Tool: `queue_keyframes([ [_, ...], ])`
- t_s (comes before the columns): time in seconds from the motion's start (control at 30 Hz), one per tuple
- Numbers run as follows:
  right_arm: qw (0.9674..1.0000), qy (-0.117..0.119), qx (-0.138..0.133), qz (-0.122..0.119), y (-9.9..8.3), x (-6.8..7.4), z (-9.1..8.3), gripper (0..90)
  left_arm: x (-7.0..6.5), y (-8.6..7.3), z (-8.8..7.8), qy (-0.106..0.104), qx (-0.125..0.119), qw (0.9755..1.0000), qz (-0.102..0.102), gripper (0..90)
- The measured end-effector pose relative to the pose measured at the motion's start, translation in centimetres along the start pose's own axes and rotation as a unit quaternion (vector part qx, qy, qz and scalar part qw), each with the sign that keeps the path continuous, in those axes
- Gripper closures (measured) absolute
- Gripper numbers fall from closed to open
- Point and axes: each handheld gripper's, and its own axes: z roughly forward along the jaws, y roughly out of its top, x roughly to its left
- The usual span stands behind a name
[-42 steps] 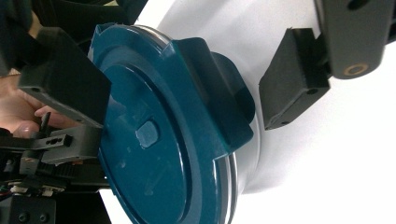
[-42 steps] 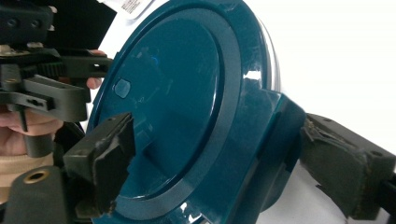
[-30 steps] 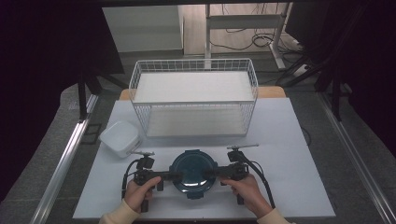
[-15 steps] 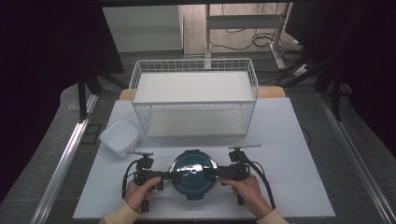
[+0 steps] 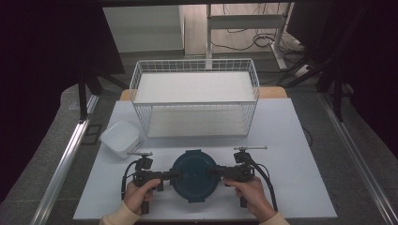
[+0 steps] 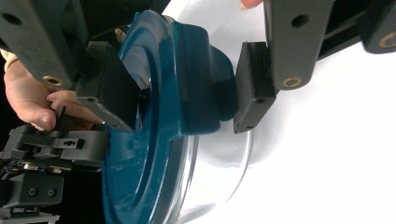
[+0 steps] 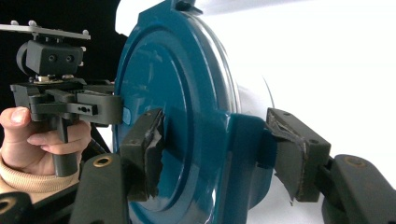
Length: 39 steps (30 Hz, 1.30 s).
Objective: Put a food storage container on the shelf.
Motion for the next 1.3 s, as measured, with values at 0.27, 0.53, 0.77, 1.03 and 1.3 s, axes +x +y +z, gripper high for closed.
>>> queue_keyframes([
  [0.27, 0.9999, -0.003, -0.007, -0.013, 0.1, 0.2, -0.3, 39.1, -0.4, 0.0, 0.0, 0.003, 0.0, 0.9999, 0.013, 42.5],
  [0.53, 0.9993, -0.007, -0.015, -0.032, 0.4, 0.9, -0.9, 39.3, -0.9, 0.4, -0.3, -0.002, -0.006, 0.9997, 0.024, 42.5],
  [0.77, 0.9989, -0.009, -0.02, -0.042, 0.8, 1.3, -1.2, 39.5, -1.2, 0.7, -0.4, -0.003, -0.012, 0.9995, 0.029, 42.3],
  [1.03, 0.9984, -0.01, -0.022, -0.051, 1.3, 1.6, -1.5, 39.8, -1.5, 1.2, -0.5, -0.005, -0.013, 0.9993, 0.035, 42.1],
  [1.3, 0.9975, -0.012, -0.038, -0.058, 2.3, 2.1, -2.3, 39.8, -2.4, 3.0, -0.8, -0.005, -0.017, 0.9984, 0.053, 42.1],
])
